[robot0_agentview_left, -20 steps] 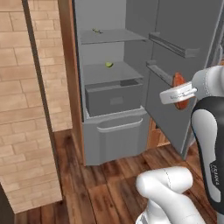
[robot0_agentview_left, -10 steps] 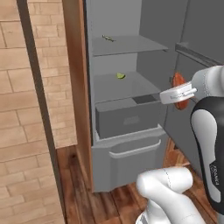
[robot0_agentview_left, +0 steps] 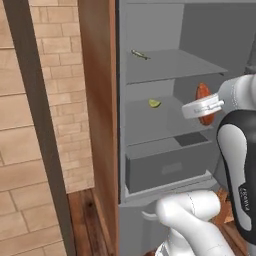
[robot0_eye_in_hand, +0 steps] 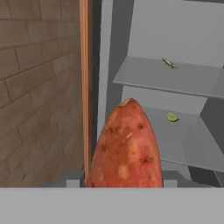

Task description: Transport the fish and sweet potato to the fridge. Place the fish on the rack containing meat and place the sweet potato on the rack containing the vegetable, ensuring meats and vegetables are on different racks.

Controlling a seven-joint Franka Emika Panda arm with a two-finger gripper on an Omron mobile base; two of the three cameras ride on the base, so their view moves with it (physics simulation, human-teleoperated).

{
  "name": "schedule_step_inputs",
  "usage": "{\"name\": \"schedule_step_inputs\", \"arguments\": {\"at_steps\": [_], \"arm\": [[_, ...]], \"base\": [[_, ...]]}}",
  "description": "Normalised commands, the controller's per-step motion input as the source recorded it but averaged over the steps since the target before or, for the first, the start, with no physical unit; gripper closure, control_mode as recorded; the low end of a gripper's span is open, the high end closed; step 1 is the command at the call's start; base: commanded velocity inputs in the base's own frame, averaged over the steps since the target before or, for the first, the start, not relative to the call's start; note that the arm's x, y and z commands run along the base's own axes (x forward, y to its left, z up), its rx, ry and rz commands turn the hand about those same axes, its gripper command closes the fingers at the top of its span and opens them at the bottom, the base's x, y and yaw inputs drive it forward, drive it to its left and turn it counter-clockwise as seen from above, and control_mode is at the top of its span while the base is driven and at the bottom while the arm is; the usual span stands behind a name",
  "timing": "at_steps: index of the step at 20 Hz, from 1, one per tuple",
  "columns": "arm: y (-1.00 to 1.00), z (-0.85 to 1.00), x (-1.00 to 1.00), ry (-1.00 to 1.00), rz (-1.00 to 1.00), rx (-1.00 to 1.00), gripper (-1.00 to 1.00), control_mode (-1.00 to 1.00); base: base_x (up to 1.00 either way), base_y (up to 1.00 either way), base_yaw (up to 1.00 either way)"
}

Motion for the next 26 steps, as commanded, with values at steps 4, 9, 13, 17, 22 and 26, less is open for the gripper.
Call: {"name": "schedule_step_inputs", "arguments": {"at_steps": [4,9,13,17,22,26], "arm": [[0.00,0.00,0.00,0.00,0.00,0.00,1.00,1.00],[0.00,0.00,0.00,0.00,0.00,0.00,1.00,1.00],[0.00,0.00,0.00,0.00,0.00,0.00,1.00,1.00],[0.00,0.00,0.00,0.00,0.00,0.00,1.00,1.00],[0.00,0.00,0.00,0.00,0.00,0.00,1.00,1.00],[0.00,0.00,0.00,0.00,0.00,0.00,1.00,1.00]], "base": [[0.42,-0.11,-0.02],[0.03,-0.27,-0.09],[0.11,-0.22,-0.17],[0.19,-0.37,-0.25],[1.00,-0.19,-0.04],[0.84,0.00,0.00]]}}
